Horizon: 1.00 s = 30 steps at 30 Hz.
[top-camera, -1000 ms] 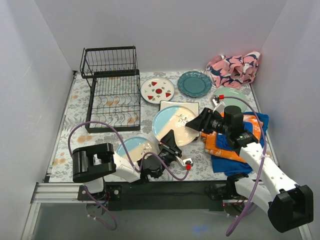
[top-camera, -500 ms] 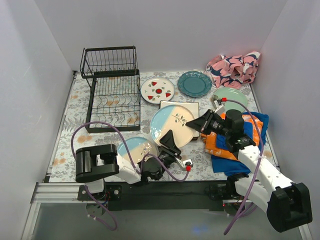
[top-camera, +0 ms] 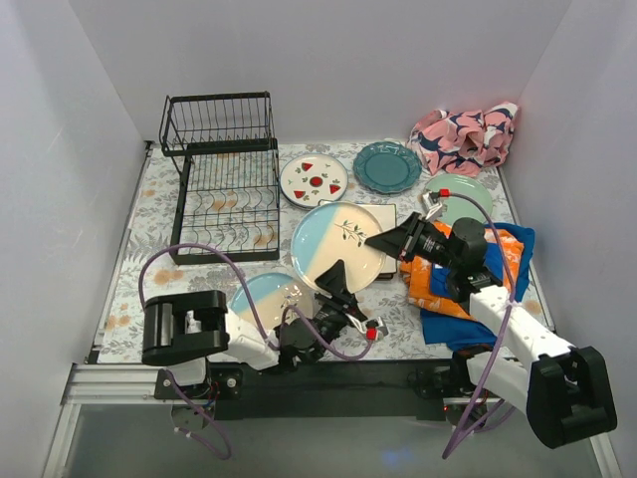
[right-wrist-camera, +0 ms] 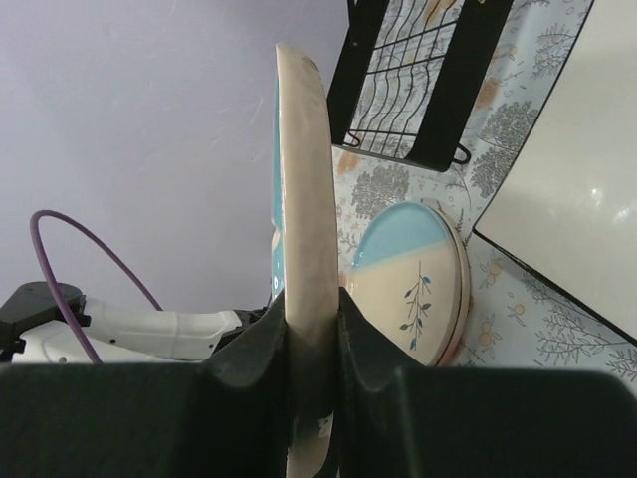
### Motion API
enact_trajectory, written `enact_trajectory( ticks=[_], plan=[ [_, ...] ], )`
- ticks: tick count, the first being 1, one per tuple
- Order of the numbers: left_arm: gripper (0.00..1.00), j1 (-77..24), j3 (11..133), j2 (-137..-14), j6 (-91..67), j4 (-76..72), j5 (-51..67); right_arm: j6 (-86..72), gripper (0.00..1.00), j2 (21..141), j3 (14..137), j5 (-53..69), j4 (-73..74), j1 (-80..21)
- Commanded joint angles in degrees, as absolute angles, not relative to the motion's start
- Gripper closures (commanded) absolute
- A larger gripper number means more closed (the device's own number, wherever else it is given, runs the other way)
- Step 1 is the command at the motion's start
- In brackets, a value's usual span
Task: Unload the plates from the dish rack
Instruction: Place the plate at the center of the board.
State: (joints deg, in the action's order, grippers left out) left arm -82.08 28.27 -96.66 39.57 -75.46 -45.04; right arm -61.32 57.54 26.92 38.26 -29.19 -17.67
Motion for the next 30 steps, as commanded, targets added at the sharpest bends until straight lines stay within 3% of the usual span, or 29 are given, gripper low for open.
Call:
enact_trajectory(
  ticks=[1, 6, 15, 20, 30],
  plan=[
    [0.45, -82.97, 29.09, -87.64, 17.21, -78.43, -43.34, -67.67, 0.99, 59.31, 34.80, 43.07, -44.73, -15.21],
    [0.41, -82.97, 30.05, -74.30, -4.64, -51.31, -35.78, -68.03, 0.99, 62.92, 37.61, 44.29, -46.40, -10.82],
    [0.39, -82.62, 34.18, -67.24, -23.43, -29.20, -32.79, -69.52, 0.99, 65.83, 34.98, 45.88, -51.15, -9.84],
    [0.39, -82.09, 44.35, -63.73, -34.18, -12.70, -27.17, -70.49, 0.99, 67.24, 32.70, 46.41, -52.29, -9.84],
    [0.36, -69.72, 54.75, -60.55, -45.87, -7.03, -10.03, -65.92, 0.99, 69.52, 27.60, 43.86, -52.03, -15.20]
  ],
)
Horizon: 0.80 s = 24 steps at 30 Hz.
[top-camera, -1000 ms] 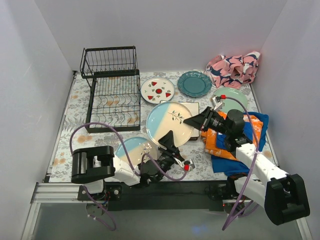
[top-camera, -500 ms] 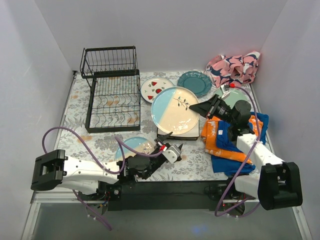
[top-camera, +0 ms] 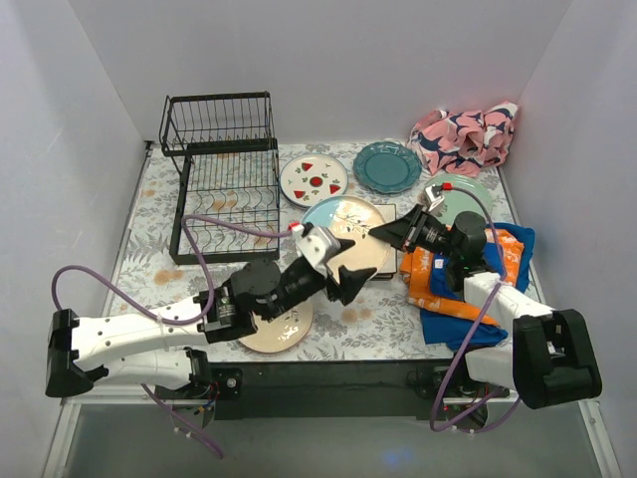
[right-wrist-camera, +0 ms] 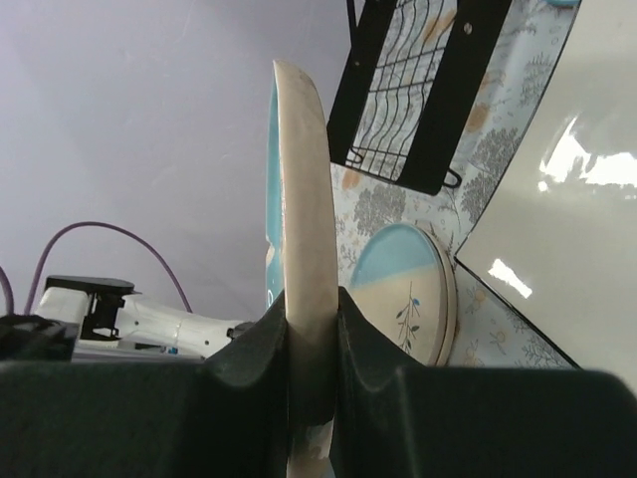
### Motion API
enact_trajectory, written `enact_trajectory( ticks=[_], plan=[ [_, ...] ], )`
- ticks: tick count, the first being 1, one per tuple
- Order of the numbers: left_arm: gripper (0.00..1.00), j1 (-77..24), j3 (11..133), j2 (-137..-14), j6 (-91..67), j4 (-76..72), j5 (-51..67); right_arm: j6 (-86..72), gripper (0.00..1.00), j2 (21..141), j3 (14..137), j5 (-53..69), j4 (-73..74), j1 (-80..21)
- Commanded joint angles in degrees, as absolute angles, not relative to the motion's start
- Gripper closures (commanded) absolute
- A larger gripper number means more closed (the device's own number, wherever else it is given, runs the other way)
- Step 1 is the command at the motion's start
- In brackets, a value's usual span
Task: Unload the plates from the dish rack
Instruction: Place the plate at the center of the board.
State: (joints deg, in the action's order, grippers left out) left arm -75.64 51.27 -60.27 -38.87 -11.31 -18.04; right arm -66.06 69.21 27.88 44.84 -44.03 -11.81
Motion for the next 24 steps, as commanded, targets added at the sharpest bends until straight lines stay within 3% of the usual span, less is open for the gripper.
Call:
enact_trajectory(
  ticks=[1, 10, 24],
  plan=[
    [0.36, -68.74, 55.28, -60.90, -46.84, -6.77, -8.89, -65.66, 0.99, 70.04, 27.25, 43.51, -52.03, -16.08],
    [0.36, -67.94, 50.19, -53.09, -50.71, -17.31, -3.96, -62.32, 0.99, 73.56, 25.84, 37.71, -51.50, -27.76],
    [0.35, -67.94, 46.33, -44.84, -50.01, -17.58, -10.37, -58.62, 0.99, 81.64, 28.56, 31.38, -50.80, -41.39]
  ],
)
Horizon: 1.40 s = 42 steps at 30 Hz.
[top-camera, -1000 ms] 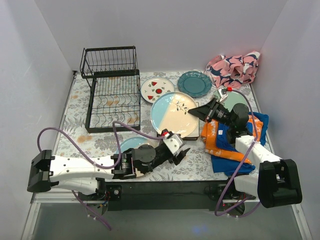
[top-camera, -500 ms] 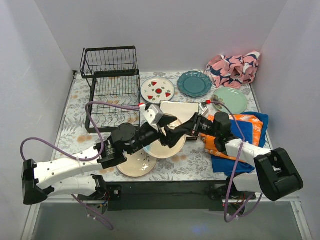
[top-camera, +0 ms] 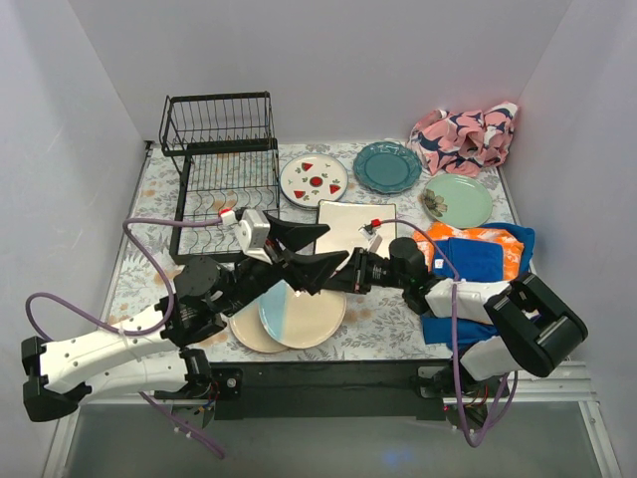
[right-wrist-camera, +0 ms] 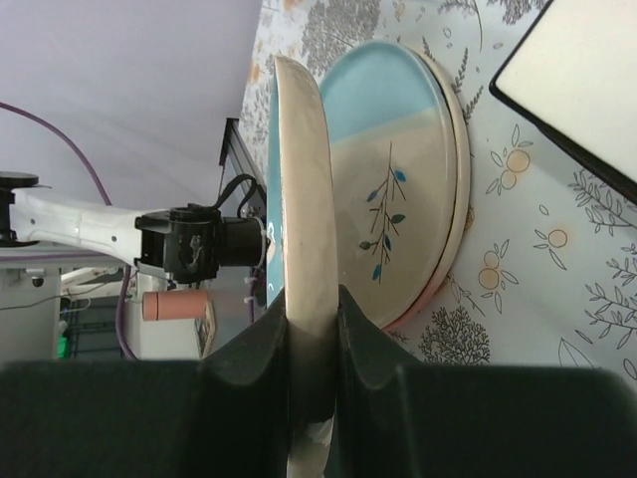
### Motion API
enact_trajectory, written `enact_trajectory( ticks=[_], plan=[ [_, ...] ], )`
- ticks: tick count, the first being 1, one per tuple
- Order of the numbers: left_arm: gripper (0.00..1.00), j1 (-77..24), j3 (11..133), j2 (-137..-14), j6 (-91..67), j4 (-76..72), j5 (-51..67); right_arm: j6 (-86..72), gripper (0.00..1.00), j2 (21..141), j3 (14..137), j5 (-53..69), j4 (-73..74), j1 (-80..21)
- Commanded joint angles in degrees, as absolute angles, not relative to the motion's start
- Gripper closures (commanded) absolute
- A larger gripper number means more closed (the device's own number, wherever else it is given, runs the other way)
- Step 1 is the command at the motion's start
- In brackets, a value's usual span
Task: Unload the plates from the dish rack
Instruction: Place the plate at the center of the board.
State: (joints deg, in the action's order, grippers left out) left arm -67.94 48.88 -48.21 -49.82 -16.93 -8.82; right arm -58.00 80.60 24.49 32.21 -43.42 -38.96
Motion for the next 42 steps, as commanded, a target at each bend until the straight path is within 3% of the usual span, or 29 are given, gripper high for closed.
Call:
enact_trajectory(
  ticks=[1, 6, 18, 31, 42],
  plan=[
    [0.35, -67.94, 45.62, -43.95, -50.10, -17.49, -11.68, -58.45, 0.99, 82.17, 28.74, 31.38, -50.63, -41.83],
    [0.35, -67.94, 40.87, -39.64, -50.10, -21.27, -13.27, -57.83, 0.99, 84.55, 29.36, 31.38, -50.36, -43.42],
    [0.35, -67.94, 47.46, -42.18, -48.87, -18.02, -15.38, -57.66, 0.99, 85.42, 30.06, 30.24, -50.36, -45.79],
    [0.35, -67.94, 45.97, -39.99, -47.46, -18.63, -17.57, -59.15, 0.99, 94.83, 41.65, 30.15, -50.98, -47.72],
    [0.35, -67.94, 45.53, -37.35, -46.67, -18.02, -19.34, -59.50, 0.99, 100.19, 44.21, 28.92, -51.06, -49.75]
  ],
)
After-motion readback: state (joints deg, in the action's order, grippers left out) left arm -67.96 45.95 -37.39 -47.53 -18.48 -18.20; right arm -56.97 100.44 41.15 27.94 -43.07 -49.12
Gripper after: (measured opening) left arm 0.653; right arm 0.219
